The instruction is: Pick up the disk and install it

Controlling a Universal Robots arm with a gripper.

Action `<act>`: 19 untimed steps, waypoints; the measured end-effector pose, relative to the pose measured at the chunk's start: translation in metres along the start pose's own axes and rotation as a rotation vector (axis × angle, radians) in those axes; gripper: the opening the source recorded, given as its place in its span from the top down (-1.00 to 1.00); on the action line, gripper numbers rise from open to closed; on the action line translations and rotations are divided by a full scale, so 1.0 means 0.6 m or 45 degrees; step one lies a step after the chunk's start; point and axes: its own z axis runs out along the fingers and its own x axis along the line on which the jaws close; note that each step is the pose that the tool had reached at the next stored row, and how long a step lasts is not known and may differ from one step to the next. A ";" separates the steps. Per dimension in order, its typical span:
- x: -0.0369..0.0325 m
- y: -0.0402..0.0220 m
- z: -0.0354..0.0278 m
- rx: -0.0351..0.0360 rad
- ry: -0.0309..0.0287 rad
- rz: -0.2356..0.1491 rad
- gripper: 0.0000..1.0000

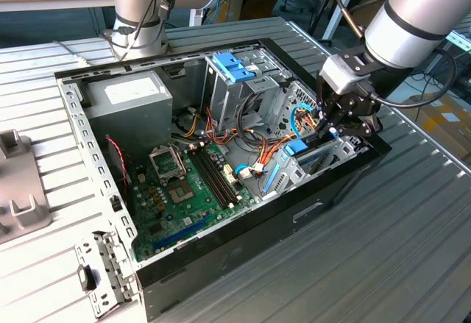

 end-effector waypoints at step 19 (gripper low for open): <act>-0.004 -0.002 -0.032 0.0001 0.0008 0.000 0.39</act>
